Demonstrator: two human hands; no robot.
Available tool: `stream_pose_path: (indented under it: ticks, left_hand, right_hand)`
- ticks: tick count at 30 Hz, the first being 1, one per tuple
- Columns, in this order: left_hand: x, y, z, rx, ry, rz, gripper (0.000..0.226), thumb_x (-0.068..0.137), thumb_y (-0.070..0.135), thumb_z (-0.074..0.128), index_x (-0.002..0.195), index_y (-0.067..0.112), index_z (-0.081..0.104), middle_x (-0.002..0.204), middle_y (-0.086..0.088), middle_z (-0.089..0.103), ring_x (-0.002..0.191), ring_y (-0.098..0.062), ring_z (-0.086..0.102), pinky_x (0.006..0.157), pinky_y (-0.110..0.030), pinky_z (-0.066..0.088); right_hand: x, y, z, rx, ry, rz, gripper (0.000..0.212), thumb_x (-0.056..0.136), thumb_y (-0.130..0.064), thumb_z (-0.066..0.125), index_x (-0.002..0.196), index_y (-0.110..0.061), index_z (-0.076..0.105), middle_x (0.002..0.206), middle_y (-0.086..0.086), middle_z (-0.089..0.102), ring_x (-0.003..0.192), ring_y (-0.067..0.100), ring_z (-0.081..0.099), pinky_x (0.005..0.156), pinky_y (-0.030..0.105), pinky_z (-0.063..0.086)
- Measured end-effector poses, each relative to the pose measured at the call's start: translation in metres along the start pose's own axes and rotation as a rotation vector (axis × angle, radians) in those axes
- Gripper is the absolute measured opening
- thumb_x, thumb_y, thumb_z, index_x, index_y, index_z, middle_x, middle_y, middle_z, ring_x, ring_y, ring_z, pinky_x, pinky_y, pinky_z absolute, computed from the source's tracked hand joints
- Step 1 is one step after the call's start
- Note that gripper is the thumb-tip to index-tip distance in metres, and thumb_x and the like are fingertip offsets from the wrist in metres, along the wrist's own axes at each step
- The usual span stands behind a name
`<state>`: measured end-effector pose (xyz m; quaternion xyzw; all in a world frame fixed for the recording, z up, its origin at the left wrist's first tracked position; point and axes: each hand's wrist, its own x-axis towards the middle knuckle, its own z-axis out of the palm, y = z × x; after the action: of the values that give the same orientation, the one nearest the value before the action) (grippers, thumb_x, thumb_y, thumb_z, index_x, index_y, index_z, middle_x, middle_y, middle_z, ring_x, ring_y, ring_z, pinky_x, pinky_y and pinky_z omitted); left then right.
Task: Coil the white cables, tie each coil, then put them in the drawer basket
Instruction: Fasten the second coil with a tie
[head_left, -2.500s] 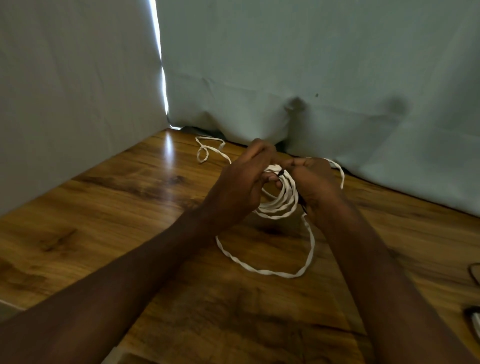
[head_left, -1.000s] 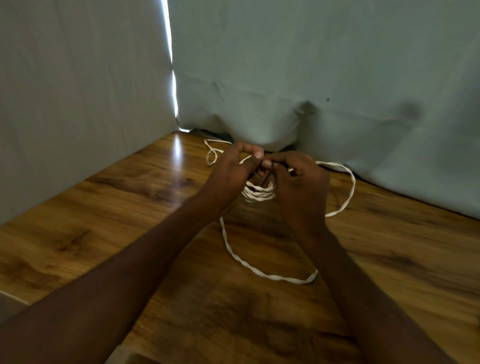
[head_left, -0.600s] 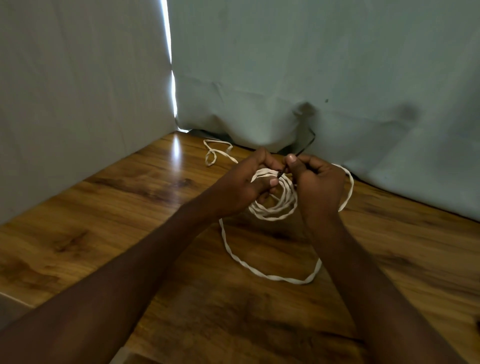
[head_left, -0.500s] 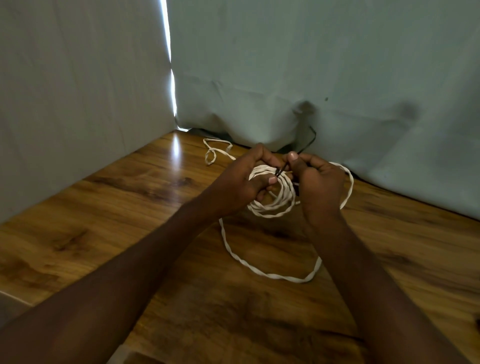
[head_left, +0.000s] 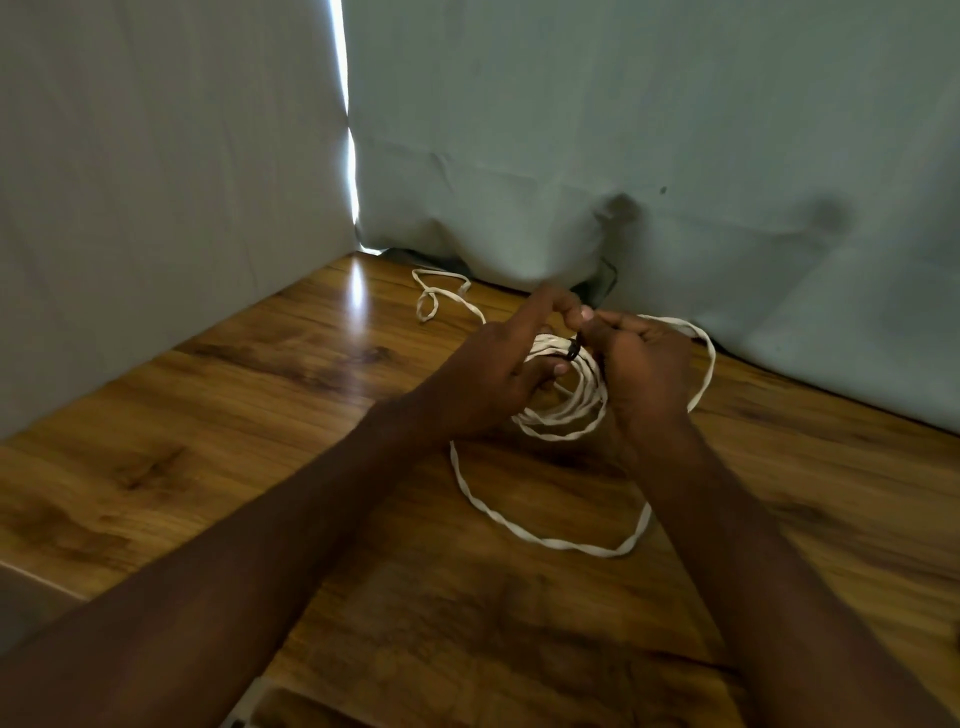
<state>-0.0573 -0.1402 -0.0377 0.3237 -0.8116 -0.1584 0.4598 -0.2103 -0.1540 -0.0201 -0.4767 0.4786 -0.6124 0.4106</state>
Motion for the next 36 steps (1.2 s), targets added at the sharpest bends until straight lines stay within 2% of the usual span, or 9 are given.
stream_pose_path:
  ticks: [4,7,10,14,18,23,27,32,36]
  left_hand:
    - [0.0,0.0,0.005,0.078,0.043,0.064,0.02,0.104,0.013,0.059,0.124,0.012,0.057,0.093,0.003,0.069,0.071,-0.01,0.065,0.064,-0.032,0.05]
    - [0.001,-0.001,0.005,0.097,0.059,0.038,0.019,0.103,0.012,0.059,0.122,0.014,0.058,0.096,0.011,0.067,0.081,-0.006,0.066,0.07,-0.029,0.051]
    - [0.0,-0.003,0.004,0.169,0.081,0.037,0.021,0.101,0.012,0.06,0.121,0.017,0.059,0.098,0.015,0.068,0.087,-0.003,0.067,0.074,-0.029,0.052]
    - [0.001,-0.006,0.001,0.22,0.224,0.016,0.015,0.104,0.02,0.055,0.114,0.01,0.06,0.09,0.012,0.066,0.08,-0.001,0.062,0.067,-0.025,0.046]
    - [0.004,-0.01,-0.004,0.204,0.361,-0.021,0.014,0.101,0.018,0.054,0.104,0.005,0.058,0.073,0.014,0.055,0.066,0.002,0.054,0.059,-0.03,0.041]
    - [0.004,-0.014,-0.004,-0.069,0.158,-0.239,0.006,0.105,0.016,0.055,0.101,0.013,0.058,0.077,0.007,0.061,0.069,-0.006,0.059,0.066,-0.034,0.05]
    - [0.008,-0.004,-0.009,-0.375,0.046,-0.427,0.023,0.11,0.016,0.046,0.089,0.009,0.056,0.078,-0.015,0.057,0.074,-0.025,0.058,0.072,-0.037,0.048]
    - [0.012,-0.002,-0.017,-0.501,0.043,-0.557,0.026,0.102,0.026,0.055,0.083,0.009,0.059,0.072,-0.009,0.061,0.07,-0.027,0.056,0.067,-0.034,0.044]
    - [0.013,0.001,-0.02,-0.515,0.068,-0.591,0.026,0.106,0.017,0.053,0.083,0.009,0.059,0.071,-0.008,0.059,0.063,-0.02,0.054,0.061,-0.031,0.042]
  right_hand:
    - [0.0,-0.007,-0.005,0.029,-0.116,0.098,0.017,0.085,-0.002,0.068,0.073,-0.009,0.076,0.075,0.011,0.073,0.067,0.021,0.072,0.064,0.031,0.058]
    - [0.0,-0.008,-0.008,0.038,-0.147,0.173,0.017,0.084,-0.005,0.068,0.07,-0.011,0.075,0.069,0.008,0.074,0.071,0.027,0.074,0.061,0.033,0.06]
    - [0.0,-0.007,-0.006,-0.009,-0.15,0.238,0.014,0.092,-0.013,0.068,0.079,-0.01,0.072,0.067,0.005,0.074,0.062,0.022,0.073,0.052,0.027,0.056]
    - [-0.003,-0.008,-0.005,-0.167,-0.141,-0.032,0.029,0.098,-0.039,0.068,0.085,-0.014,0.078,0.075,0.003,0.078,0.072,0.02,0.076,0.066,0.032,0.06]
    - [-0.005,-0.014,-0.004,-0.234,-0.221,-0.336,0.025,0.094,-0.036,0.074,0.094,-0.012,0.078,0.081,0.003,0.077,0.07,0.014,0.069,0.062,0.03,0.054]
    - [0.0,-0.004,-0.008,-0.42,-0.158,-0.584,0.009,0.089,-0.028,0.076,0.097,-0.026,0.073,0.077,-0.006,0.072,0.067,0.011,0.065,0.065,0.042,0.057]
    - [0.002,0.0,-0.012,-0.653,-0.138,-0.729,0.004,0.093,-0.031,0.07,0.097,-0.03,0.069,0.079,-0.01,0.071,0.068,0.01,0.065,0.063,0.044,0.055]
    - [0.0,0.0,-0.012,-0.737,-0.113,-0.798,0.005,0.095,-0.031,0.07,0.099,-0.027,0.069,0.081,-0.008,0.072,0.072,0.012,0.066,0.063,0.041,0.053]
    - [0.0,0.0,-0.013,-0.713,-0.141,-0.829,0.007,0.094,-0.029,0.072,0.101,-0.029,0.068,0.082,-0.009,0.072,0.072,0.012,0.067,0.063,0.04,0.054]
